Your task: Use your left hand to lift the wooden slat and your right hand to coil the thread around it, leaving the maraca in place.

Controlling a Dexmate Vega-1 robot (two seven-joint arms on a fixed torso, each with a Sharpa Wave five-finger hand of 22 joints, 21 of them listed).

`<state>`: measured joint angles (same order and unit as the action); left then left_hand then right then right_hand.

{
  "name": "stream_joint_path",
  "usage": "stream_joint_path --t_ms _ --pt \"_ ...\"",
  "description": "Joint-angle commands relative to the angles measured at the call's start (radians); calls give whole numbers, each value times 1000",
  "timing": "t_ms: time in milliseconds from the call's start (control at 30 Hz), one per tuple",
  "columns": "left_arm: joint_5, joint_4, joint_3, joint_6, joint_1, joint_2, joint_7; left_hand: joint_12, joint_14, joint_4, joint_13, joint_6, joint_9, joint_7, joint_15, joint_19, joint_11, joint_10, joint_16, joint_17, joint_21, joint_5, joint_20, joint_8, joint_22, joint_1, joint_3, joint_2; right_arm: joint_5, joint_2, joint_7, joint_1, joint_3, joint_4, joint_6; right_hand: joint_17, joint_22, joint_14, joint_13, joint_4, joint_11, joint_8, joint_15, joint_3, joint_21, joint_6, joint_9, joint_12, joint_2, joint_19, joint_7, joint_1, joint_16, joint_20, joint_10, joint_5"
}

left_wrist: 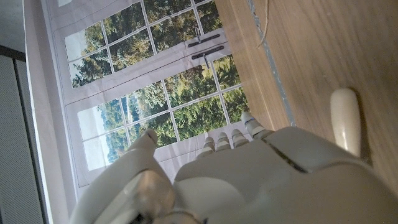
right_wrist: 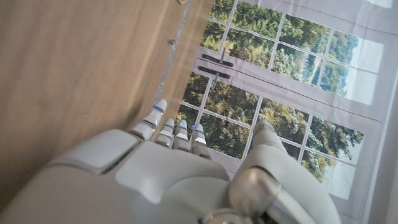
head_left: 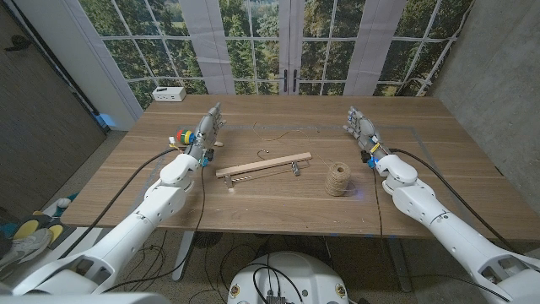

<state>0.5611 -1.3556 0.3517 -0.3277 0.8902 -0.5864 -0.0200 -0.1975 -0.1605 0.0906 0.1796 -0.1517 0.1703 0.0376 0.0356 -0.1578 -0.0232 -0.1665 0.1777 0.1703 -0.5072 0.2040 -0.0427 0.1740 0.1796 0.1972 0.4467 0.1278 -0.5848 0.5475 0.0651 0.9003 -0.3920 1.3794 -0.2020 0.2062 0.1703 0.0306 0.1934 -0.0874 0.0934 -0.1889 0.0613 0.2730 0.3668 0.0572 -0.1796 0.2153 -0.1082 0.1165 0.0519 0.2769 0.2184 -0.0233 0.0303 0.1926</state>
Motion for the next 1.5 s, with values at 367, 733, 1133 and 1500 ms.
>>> stream_joint_path --t_ms 367,733,1133,1500 --pt "-202 -33 20 -37 -5 -100 -47 -2 -7 -12 5 -11 2 -6 -6 -6 9 -7 5 4 8 5 4 7 3 10 -1 -15 122 61 160 98 -14 313 76 0 5 -16 3 -1 12 -9 -6 -1 5 13 -3 8 11 31 3 0 9 14 27 3" --pt "-254 -96 30 43 -12 -123 -94 -20 60 -25 5 53 3 -41 49 34 -14 54 21 5 16 3 -100 21 5 4 -14 -30 111 76 130 83 -2 297 79 -2 6 -79 4 -8 25 -18 37 5 3 57 -3 21 3 64 -4 6 25 -37 84 5" --pt "-348 -238 46 185 6 -193 -137 -49 165 -40 10 125 5 -70 101 99 -37 167 39 8 10 0 -153 27 9 3 -20 -39 153 128 133 97 10 339 92 1 8 -145 5 -13 29 -20 35 10 -10 85 -4 22 0 63 -33 9 44 -88 114 3" --pt "-437 -359 62 316 21 -246 -164 -55 230 -73 12 159 6 -77 91 133 -33 209 47 8 8 -4 -156 28 10 29 -16 -54 192 175 155 145 36 405 89 1 9 -159 6 -19 29 -22 38 12 -15 104 -4 21 -2 65 -42 16 46 -95 124 2"
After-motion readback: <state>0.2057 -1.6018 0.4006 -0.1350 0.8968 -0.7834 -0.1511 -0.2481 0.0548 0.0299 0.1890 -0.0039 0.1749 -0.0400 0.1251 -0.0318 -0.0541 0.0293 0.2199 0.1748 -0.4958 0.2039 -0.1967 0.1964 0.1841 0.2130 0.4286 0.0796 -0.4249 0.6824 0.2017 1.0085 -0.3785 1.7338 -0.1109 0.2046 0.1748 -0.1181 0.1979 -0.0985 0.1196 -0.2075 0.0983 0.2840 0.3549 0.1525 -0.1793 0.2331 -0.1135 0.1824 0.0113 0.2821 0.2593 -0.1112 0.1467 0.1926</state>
